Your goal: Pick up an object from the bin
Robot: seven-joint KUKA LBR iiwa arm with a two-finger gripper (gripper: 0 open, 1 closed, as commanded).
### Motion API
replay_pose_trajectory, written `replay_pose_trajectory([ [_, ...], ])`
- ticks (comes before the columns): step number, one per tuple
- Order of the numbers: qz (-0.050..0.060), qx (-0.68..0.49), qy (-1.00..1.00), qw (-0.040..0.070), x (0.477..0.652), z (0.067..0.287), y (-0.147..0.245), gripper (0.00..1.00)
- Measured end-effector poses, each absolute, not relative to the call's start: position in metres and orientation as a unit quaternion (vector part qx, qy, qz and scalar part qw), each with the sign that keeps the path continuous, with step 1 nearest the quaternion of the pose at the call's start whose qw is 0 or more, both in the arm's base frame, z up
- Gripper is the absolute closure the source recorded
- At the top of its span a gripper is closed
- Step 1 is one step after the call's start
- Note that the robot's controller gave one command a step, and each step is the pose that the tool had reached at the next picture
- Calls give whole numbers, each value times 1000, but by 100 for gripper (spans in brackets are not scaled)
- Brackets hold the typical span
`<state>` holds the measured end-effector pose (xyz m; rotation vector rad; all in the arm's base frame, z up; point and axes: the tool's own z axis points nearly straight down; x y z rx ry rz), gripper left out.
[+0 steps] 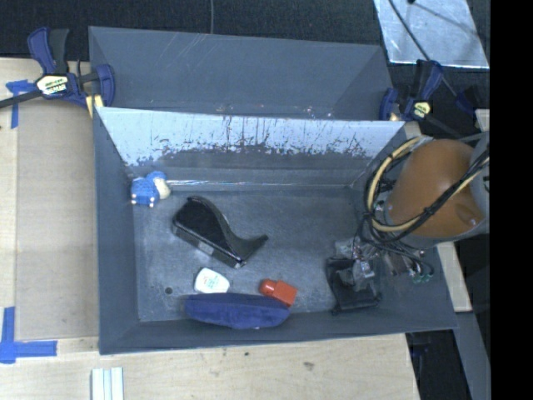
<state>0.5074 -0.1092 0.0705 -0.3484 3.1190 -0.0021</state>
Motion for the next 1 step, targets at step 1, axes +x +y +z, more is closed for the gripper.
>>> replay_pose_trajectory([
  [1,-1,-111,994,2,507,70,-109,100],
])
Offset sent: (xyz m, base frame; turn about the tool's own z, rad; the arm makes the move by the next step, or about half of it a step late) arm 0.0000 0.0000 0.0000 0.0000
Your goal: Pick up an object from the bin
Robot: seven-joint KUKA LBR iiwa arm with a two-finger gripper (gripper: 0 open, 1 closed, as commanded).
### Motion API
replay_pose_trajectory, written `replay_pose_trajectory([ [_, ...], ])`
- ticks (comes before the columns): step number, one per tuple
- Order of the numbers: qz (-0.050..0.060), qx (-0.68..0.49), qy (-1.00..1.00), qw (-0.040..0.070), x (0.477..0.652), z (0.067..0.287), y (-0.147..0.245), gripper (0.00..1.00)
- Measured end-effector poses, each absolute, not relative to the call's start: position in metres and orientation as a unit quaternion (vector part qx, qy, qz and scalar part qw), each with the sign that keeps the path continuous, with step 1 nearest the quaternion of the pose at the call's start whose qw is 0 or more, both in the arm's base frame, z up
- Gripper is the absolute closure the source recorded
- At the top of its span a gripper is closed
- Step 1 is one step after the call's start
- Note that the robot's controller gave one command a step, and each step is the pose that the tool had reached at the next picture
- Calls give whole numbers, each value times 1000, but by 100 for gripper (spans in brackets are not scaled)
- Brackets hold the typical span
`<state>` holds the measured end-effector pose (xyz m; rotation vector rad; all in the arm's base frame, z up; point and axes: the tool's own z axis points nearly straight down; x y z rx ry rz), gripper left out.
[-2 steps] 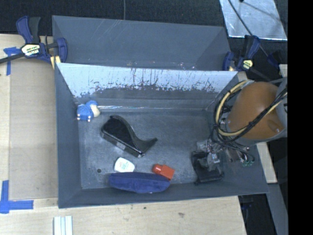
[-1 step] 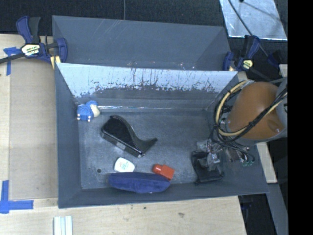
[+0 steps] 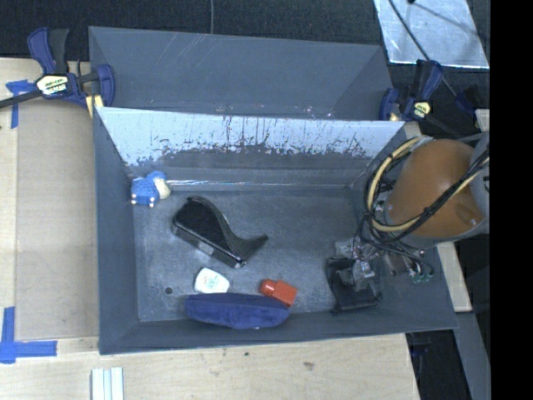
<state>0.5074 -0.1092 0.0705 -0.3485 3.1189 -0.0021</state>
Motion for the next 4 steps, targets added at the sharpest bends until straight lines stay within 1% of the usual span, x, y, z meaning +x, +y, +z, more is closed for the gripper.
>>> replay_pose_trajectory([
  [4,-1,-111,994,2,507,70,-109,100],
])
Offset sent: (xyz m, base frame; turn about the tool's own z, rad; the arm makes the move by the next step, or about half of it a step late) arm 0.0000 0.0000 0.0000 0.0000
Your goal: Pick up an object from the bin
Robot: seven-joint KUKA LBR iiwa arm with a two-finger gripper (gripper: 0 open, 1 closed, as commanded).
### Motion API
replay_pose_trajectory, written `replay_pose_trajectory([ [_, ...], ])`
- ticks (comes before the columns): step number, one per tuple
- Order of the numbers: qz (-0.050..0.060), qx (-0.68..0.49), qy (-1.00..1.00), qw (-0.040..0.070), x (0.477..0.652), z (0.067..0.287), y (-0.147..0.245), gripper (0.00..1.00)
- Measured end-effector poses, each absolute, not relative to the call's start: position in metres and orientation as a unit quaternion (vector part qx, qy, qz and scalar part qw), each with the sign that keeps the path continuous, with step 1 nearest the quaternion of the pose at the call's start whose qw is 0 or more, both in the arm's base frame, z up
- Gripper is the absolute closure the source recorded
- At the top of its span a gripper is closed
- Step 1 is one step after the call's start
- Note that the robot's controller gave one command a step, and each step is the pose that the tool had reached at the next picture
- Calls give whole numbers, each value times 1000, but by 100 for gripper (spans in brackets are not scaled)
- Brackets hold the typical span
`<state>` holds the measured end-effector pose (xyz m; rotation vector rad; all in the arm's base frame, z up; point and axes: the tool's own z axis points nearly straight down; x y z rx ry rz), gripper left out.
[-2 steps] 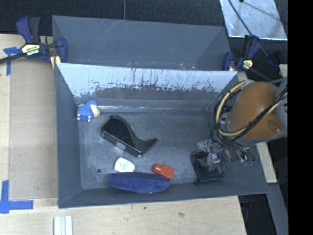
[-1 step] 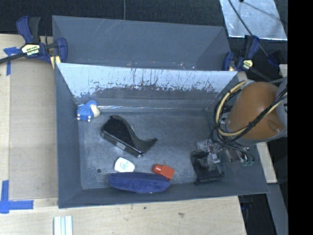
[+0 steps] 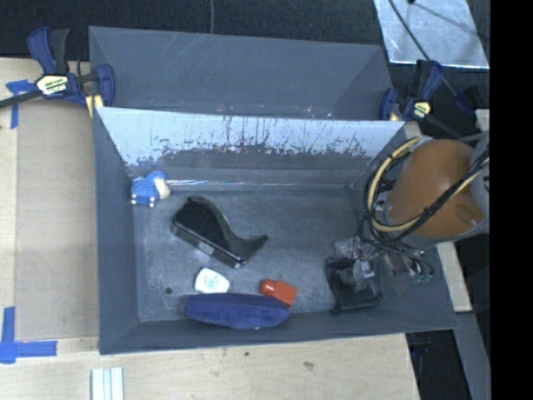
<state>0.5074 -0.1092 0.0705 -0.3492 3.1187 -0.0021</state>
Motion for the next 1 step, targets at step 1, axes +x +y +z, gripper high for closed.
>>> replay_pose_trajectory([
  [1,-1,-111,994,2,507,70,-109,100],
])
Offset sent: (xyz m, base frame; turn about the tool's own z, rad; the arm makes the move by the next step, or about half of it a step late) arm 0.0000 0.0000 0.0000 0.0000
